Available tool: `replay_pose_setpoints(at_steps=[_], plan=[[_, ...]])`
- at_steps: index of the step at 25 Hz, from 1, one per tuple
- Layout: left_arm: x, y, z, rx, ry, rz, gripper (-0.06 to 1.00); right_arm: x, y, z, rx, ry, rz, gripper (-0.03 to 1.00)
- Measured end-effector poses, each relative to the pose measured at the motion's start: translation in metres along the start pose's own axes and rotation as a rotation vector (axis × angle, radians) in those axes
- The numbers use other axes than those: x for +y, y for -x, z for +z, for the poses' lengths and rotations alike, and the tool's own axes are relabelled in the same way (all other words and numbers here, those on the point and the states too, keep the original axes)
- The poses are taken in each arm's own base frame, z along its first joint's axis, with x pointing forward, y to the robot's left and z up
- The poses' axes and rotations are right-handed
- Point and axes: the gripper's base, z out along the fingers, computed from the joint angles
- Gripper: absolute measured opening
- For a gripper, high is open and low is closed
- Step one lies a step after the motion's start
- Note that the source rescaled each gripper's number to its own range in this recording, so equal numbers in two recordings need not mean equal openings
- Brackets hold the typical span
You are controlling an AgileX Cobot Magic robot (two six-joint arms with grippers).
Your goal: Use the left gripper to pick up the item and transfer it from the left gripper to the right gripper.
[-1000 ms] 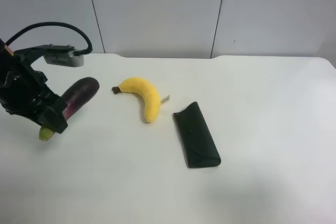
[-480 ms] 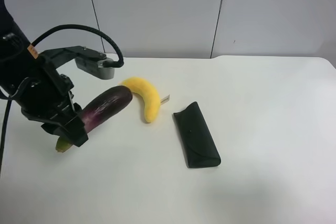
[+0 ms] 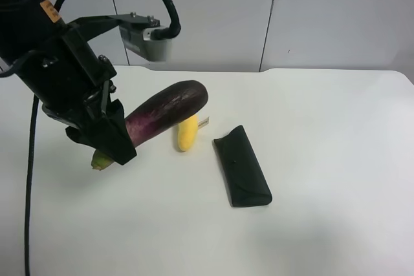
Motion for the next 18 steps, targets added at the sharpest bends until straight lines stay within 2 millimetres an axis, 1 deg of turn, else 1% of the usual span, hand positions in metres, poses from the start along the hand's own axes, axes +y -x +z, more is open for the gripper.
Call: replay_pose_setpoints(at_steps=[5,9,18], plan=[[-0.009,0.005,-0.002,-0.041,-0.101,0.033,0.0,0.0,0.0,0.0,0.0,0.0,0.0,1.0],[-0.014,0.01,0.004,-0.065,-0.185,0.04,0.0,0.0,0.0,0.0,0.0,0.0,0.0,1.0],[-0.009,0.015,0.02,-0.038,-0.223,0.058,0.0,0.0,0.0,0.0,0.0,0.0,0.0,1.0]])
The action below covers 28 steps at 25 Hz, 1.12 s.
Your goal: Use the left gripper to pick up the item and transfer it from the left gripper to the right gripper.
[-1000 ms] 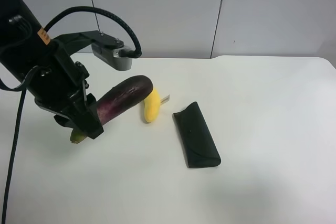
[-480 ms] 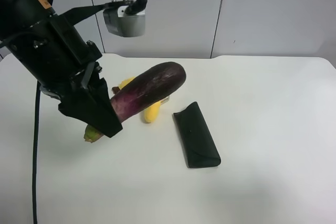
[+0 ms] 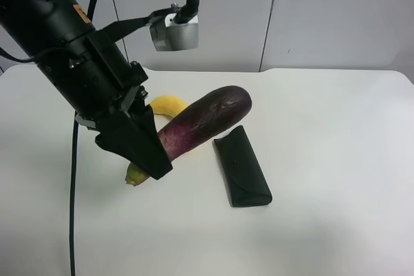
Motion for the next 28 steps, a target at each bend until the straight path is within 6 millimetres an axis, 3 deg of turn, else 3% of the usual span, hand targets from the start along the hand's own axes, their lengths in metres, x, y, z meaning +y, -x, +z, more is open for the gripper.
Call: replay_pose_setpoints(at_steps=[13,18,23,28], plan=[[0.005,0.002,0.005,-0.004,0.008,0.025,0.0,0.006,0.001,0.001,0.01,0.069,0.033,1.0],[0.005,0.003,0.005,-0.005,0.008,0.025,0.0,0.019,0.031,0.011,0.101,0.216,0.036,1.0],[0.005,0.002,0.005,-0.005,0.009,0.025,0.0,0.03,0.067,0.033,0.163,0.362,-0.074,1.0],[0.005,0.002,0.005,-0.004,0.009,0.035,0.0,0.045,0.09,0.062,0.248,0.508,-0.18,1.0]])
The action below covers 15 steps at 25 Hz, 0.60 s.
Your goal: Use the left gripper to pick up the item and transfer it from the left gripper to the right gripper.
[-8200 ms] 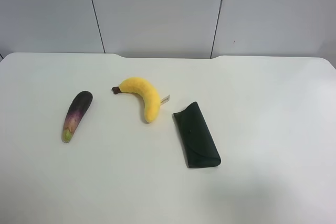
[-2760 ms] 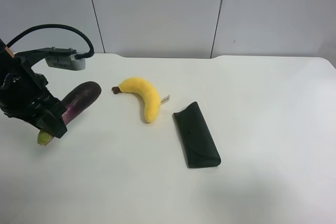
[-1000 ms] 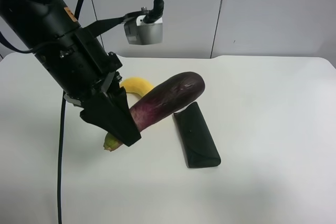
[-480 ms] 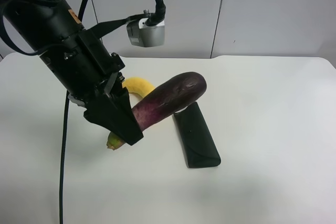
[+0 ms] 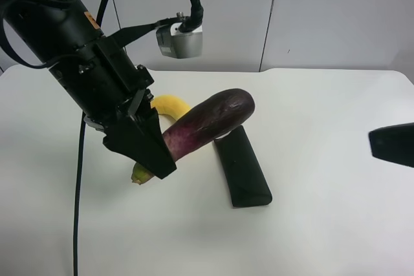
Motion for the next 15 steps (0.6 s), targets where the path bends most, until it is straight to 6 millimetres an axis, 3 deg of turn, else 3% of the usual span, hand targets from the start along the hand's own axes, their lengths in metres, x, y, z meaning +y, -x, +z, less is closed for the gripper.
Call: replay_pose_setpoints(at_steps=[8,15], plan=[[0.0,0.0,0.0,0.0,0.0,0.062,0.0,0.002,0.044,0.04,0.126,0.133,-0.205,1.0],[0.0,0.0,0.0,0.0,0.0,0.175,0.0,0.018,0.058,0.076,0.221,0.25,-0.329,1.0]])
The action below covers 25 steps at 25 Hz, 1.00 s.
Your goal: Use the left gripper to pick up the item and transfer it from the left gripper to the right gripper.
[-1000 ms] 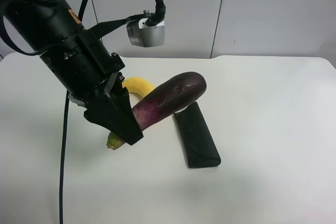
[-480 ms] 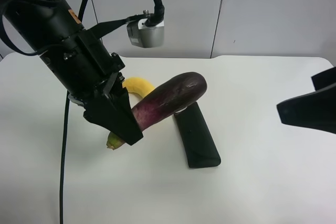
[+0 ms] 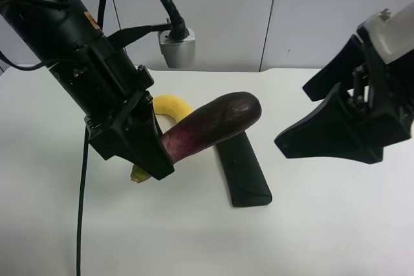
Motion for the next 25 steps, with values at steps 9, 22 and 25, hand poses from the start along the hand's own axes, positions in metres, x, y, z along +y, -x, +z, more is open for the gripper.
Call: replay_pose_setpoints(at_steps=[9,22,25], plan=[[0.002,0.002,0.0,-0.016,0.023,0.195,0.0,0.007,0.011,0.024,0.02,0.09,-0.076,1.0],[0.004,0.007,0.0,-0.067,0.056,0.291,0.0,0.009,0.021,0.025,-0.083,0.095,-0.112,1.0],[0.003,0.008,0.0,-0.081,0.048,0.288,0.0,0.008,0.021,0.025,-0.087,0.091,-0.115,1.0]])
